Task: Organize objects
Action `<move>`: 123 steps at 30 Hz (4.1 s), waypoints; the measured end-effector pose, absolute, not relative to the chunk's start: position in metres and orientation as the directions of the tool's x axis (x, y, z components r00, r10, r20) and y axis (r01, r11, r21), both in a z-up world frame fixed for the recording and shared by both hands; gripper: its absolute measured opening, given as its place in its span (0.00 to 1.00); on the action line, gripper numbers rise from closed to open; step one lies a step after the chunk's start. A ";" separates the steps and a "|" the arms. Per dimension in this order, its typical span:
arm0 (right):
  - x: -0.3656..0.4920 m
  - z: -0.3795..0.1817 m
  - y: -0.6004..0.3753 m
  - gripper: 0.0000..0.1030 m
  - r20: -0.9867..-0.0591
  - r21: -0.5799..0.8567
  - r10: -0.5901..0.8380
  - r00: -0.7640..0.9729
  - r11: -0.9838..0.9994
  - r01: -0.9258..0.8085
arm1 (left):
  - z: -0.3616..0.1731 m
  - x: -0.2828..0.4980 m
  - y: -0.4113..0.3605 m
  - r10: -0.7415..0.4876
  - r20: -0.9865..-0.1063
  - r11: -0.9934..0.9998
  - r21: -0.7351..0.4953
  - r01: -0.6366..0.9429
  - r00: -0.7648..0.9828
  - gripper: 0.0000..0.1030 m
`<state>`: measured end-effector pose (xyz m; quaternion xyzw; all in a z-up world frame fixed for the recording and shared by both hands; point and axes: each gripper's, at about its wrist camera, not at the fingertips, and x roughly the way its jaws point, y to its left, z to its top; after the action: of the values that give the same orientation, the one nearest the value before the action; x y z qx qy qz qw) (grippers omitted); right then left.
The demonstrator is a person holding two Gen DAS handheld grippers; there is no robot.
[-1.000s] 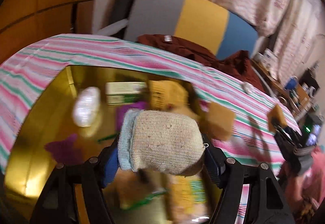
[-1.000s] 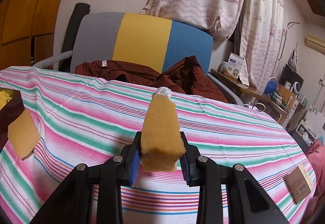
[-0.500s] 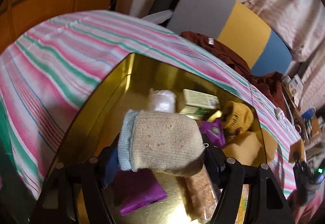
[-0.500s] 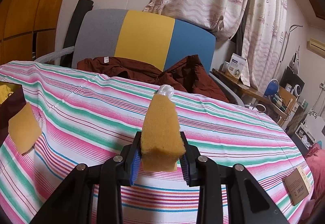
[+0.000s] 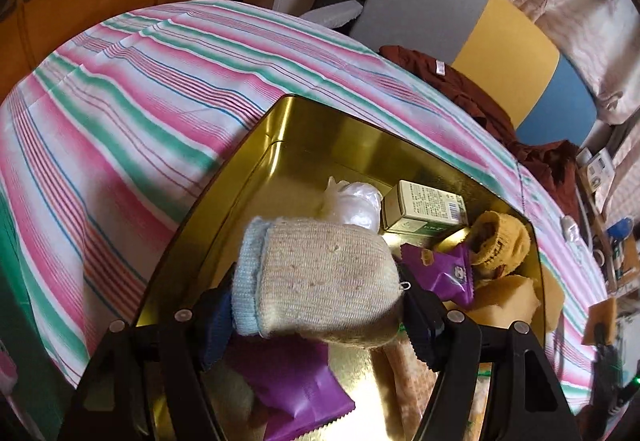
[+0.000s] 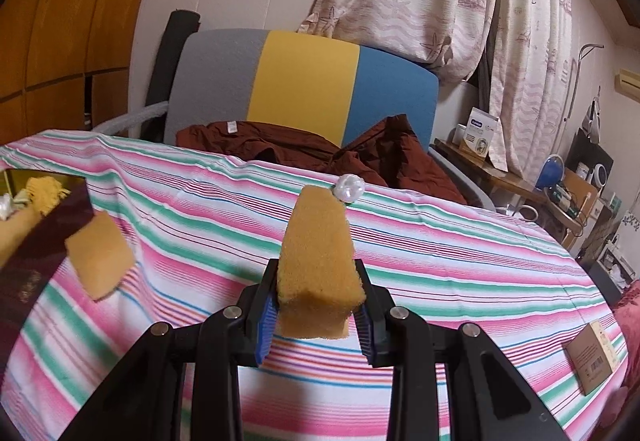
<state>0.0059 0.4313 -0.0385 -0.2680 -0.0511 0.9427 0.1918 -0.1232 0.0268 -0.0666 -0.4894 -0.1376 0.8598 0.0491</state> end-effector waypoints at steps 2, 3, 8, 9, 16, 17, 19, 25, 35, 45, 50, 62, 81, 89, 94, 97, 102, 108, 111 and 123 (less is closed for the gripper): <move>0.009 -0.035 0.426 0.32 -0.482 -0.179 0.372 -0.793 -0.928 -0.327 | -0.066 -0.133 0.029 0.215 -0.828 -0.958 -0.281 0.051 -0.518 0.72; 0.010 -0.033 0.424 0.32 -0.481 -0.171 0.365 -0.797 -0.931 -0.323 | -0.066 -0.136 0.031 0.209 -0.827 -0.960 -0.275 0.050 -0.522 0.73; 0.016 -0.024 0.408 0.32 -0.473 -0.127 0.323 -0.820 -0.946 -0.299 | -0.056 -0.138 0.036 0.179 -0.813 -0.970 -0.240 0.039 -0.554 0.93; 0.018 -0.021 0.406 0.32 -0.472 -0.113 0.309 -0.825 -0.950 -0.291 | -0.051 -0.134 0.035 0.183 -0.799 -0.968 -0.249 0.039 -0.574 0.95; 0.021 -0.012 0.389 0.32 -0.495 0.002 0.212 -0.843 -0.969 -0.245 | -0.034 -0.104 0.033 0.194 -0.743 -0.963 -0.270 0.022 -0.640 1.00; 0.020 -0.012 0.388 0.32 -0.503 0.018 0.199 -0.841 -0.970 -0.241 | -0.033 -0.098 0.034 0.202 -0.737 -0.961 -0.275 0.013 -0.645 1.00; 0.019 -0.012 0.386 0.32 -0.520 0.049 0.176 -0.836 -0.971 -0.234 | -0.033 -0.090 0.038 0.216 -0.731 -0.961 -0.275 -0.009 -0.647 1.00; 0.017 -0.017 0.371 0.32 -0.598 0.149 0.037 -0.800 -0.976 -0.156 | -0.035 -0.069 0.052 0.221 -0.732 -0.972 -0.217 -0.087 -0.644 1.00; 0.032 0.006 0.308 0.32 -0.552 0.258 -0.191 -0.812 -0.965 0.051 | -0.019 -0.053 0.040 0.179 -0.699 -0.983 -0.159 -0.093 -0.692 1.00; 0.019 -0.005 0.228 0.32 -0.618 0.310 -0.401 -0.676 -0.915 0.259 | -0.005 -0.050 0.024 0.190 -0.686 -0.978 -0.191 -0.079 -0.702 1.00; 0.011 -0.018 0.193 0.33 -0.654 0.320 -0.461 -0.600 -0.887 0.333 | 0.006 -0.050 0.014 0.159 -0.671 -0.982 -0.184 -0.045 -0.724 1.00; 0.000 -0.034 0.174 0.47 -0.686 0.352 -0.466 -0.558 -0.885 0.306 | 0.009 -0.051 0.000 0.165 -0.663 -0.970 -0.244 0.003 -0.730 1.00; 0.007 -0.007 0.275 0.47 -0.676 0.234 -0.199 -0.709 -0.971 0.050 | -0.003 -0.031 0.059 0.279 -0.661 -0.959 -0.232 -0.164 -0.696 1.00; 0.014 -0.009 0.314 0.47 -0.677 0.173 -0.095 -0.730 -0.984 -0.032 | 0.005 -0.018 0.107 0.343 -0.657 -0.938 -0.205 -0.280 -0.672 1.00; 0.017 -0.016 0.343 0.47 -0.672 0.151 -0.030 -0.740 -0.984 -0.096 | 0.010 -0.010 0.146 0.381 -0.660 -0.915 -0.172 -0.364 -0.647 1.00; 0.019 -0.021 0.367 0.47 -0.663 0.132 0.026 -0.748 -0.980 -0.151 | 0.013 -0.007 0.174 0.401 -0.664 -0.896 -0.142 -0.420 -0.632 1.00; 0.016 -0.029 0.415 0.47 -0.629 0.054 0.145 -0.764 -0.972 -0.229 | 0.015 -0.018 0.221 0.427 -0.687 -0.860 -0.107 -0.499 -0.588 1.00; 0.018 -0.042 0.477 0.47 -0.622 0.026 0.273 -0.734 -0.930 -0.367 | 0.010 -0.043 0.279 0.446 -0.700 -0.815 -0.060 -0.577 -0.558 1.00; 0.025 -0.051 0.492 0.47 -0.622 0.040 0.304 -0.721 -0.908 -0.418 | 0.000 -0.057 0.306 0.430 -0.717 -0.793 -0.010 -0.609 -0.549 1.00; 0.042 -0.076 0.525 0.47 -0.641 0.205 0.250 -0.726 -0.856 -0.475 | -0.059 -0.095 0.337 0.293 -0.852 -0.780 0.050 -0.623 -0.434 0.78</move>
<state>0.0425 0.5246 -0.0761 -0.3121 0.1803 0.9114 0.1989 -0.0952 0.3370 -0.0590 -0.4540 0.1820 0.8271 0.2769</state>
